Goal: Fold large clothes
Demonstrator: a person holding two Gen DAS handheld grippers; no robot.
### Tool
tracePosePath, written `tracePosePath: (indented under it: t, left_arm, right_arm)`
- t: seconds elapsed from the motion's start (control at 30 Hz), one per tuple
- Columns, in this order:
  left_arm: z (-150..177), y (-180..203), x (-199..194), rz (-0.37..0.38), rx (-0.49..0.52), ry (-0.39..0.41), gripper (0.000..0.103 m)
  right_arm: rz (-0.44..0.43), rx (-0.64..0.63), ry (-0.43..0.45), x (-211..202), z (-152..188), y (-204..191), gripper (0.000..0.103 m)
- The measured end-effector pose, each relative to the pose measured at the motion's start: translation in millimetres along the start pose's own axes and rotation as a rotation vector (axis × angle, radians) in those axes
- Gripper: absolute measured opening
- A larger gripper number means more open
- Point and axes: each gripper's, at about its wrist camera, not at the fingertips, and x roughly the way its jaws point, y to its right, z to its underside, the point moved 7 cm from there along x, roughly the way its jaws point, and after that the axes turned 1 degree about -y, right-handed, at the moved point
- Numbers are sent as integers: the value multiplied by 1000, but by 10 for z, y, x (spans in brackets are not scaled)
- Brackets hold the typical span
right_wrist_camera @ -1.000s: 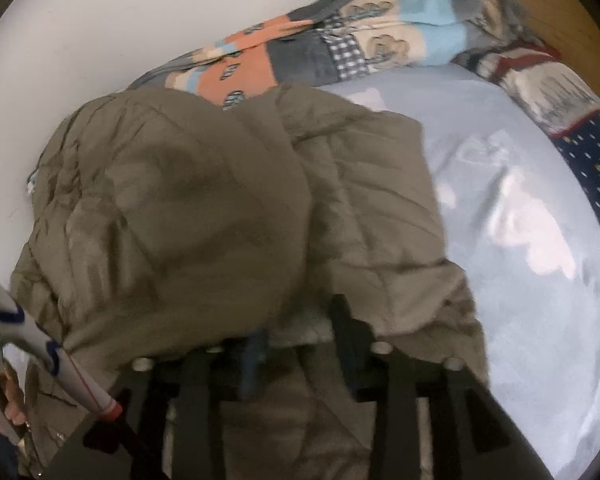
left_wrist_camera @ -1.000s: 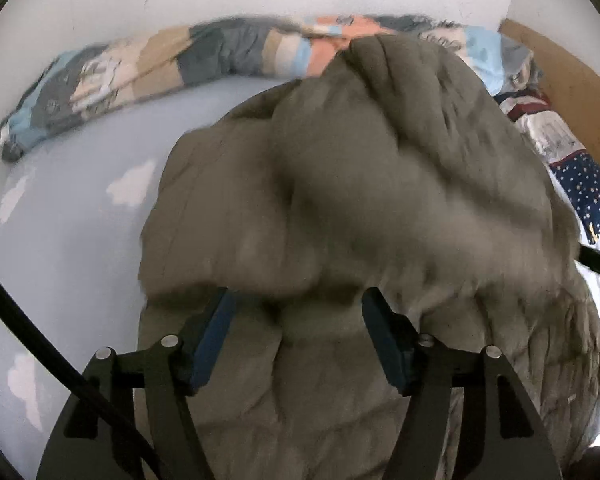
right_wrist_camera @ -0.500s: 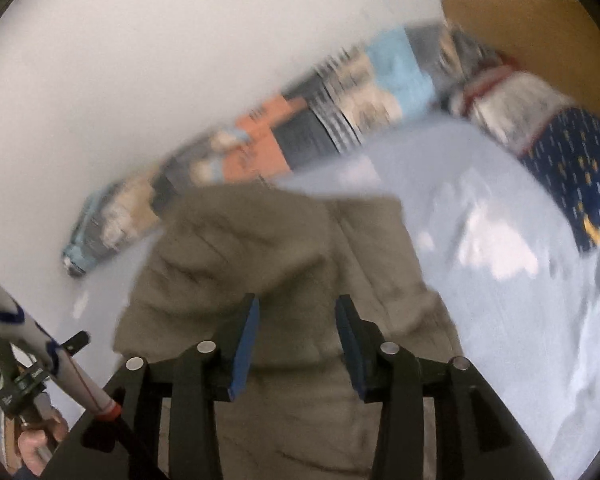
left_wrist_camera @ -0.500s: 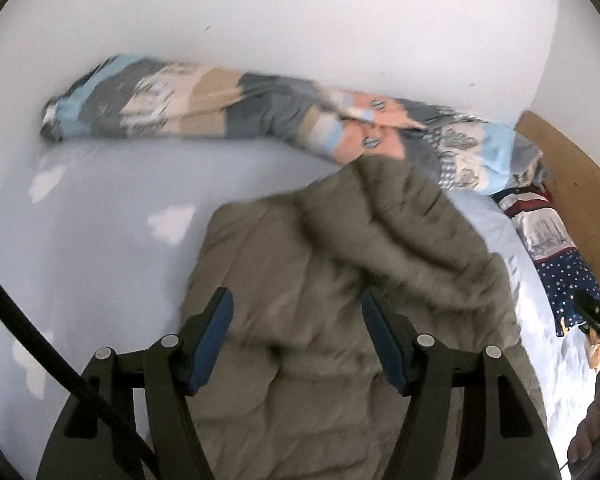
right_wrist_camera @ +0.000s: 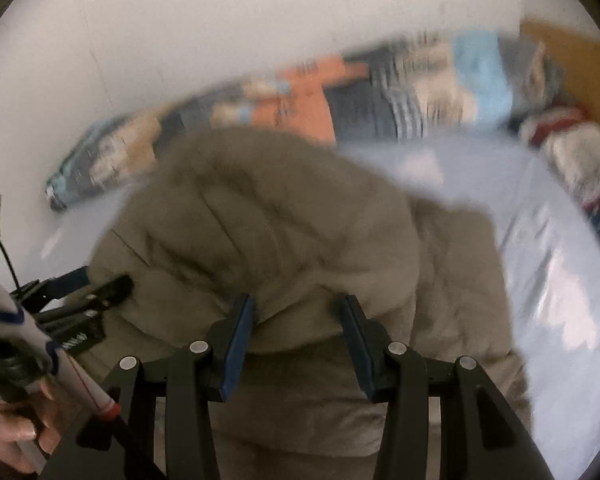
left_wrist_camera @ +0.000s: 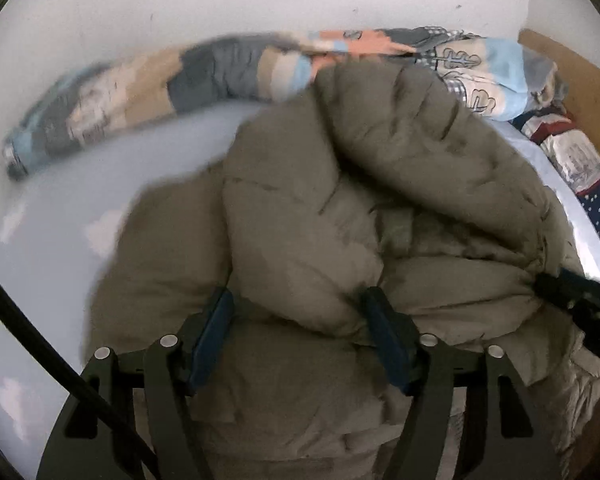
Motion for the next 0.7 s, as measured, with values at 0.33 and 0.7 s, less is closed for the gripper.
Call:
tracePosePath:
  t: [0.33, 0.7]
  left_arm:
    - [130, 77, -18, -69, 74, 6, 70]
    - [493, 63, -1204, -25, 8, 85, 70]
  right_arm:
    - [-41, 45, -106, 333, 254, 169, 50]
    - [-116, 128, -27, -528, 215, 22, 52]
